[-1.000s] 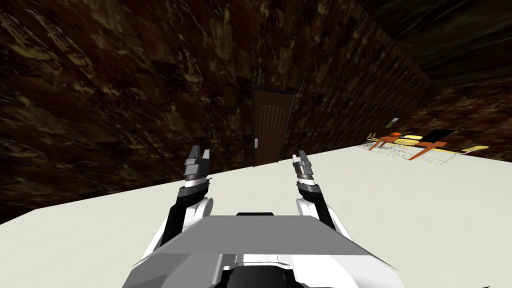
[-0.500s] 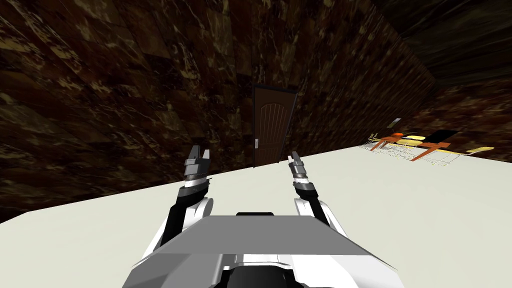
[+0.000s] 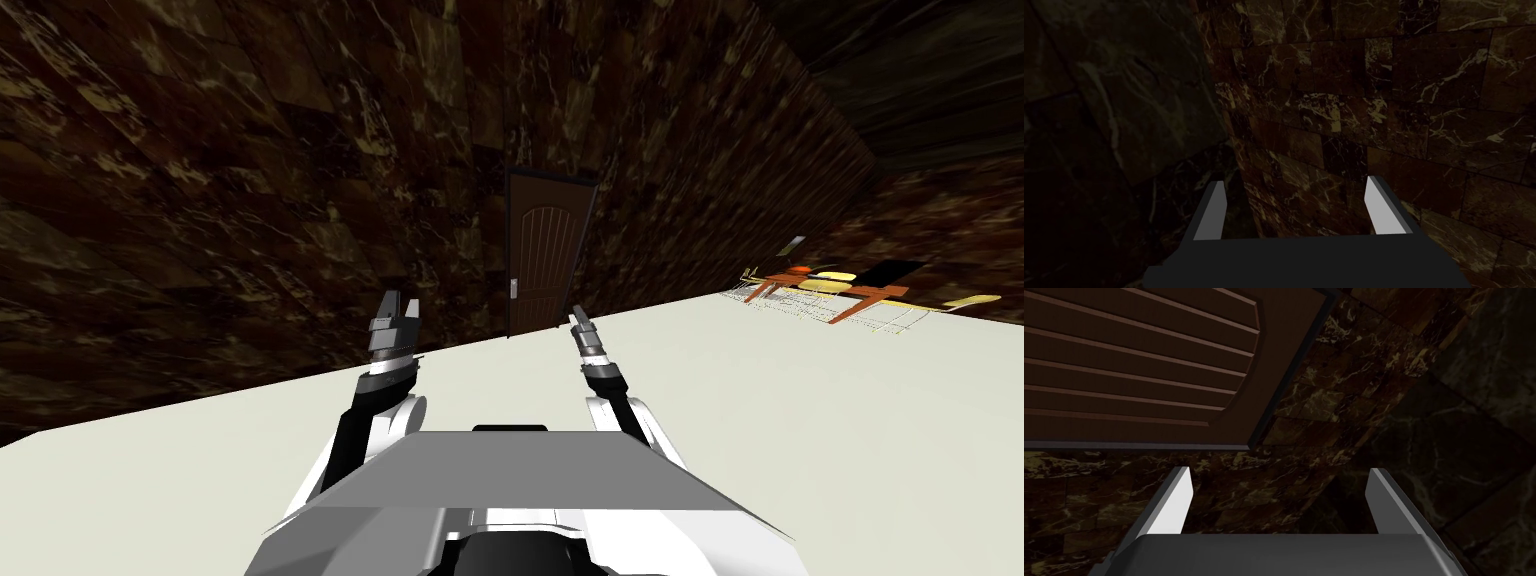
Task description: Pull the door open
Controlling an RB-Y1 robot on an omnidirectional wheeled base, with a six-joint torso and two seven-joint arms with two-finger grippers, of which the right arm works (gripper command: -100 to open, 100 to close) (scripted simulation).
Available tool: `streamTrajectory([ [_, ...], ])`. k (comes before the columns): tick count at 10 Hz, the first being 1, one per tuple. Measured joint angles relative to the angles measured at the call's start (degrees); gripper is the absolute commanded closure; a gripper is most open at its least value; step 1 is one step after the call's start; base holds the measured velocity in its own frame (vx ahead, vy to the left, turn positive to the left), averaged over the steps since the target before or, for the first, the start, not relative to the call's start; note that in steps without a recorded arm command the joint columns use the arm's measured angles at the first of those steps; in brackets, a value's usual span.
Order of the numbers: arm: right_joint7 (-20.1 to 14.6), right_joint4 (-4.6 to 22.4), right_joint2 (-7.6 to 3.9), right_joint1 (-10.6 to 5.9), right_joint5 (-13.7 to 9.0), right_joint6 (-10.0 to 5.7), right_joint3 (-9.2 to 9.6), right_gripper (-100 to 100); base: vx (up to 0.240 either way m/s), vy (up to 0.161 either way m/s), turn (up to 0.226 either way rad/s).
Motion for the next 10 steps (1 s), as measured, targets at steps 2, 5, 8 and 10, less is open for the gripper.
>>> streamTrajectory([
  [2, -1.3, 1.1, -0.28, -0.73, 3.0, 1.11, 0.96, -100, 0.082, 0.020, 0.002],
  [5, -3.9, 2.5, -1.49, -1.34, 7.4, 2.87, 1.77, -100, 0.091, 0.021, 0.001],
  [8, -6.6, 4.4, -2.56, -2.37, 12.2, 4.84, 2.82, -100, 0.096, 0.028, 0.001],
  [10, -8.2, 5.7, -2.98, -3.02, 15.6, 5.91, 3.72, -100, 0.094, 0.028, 0.002],
])
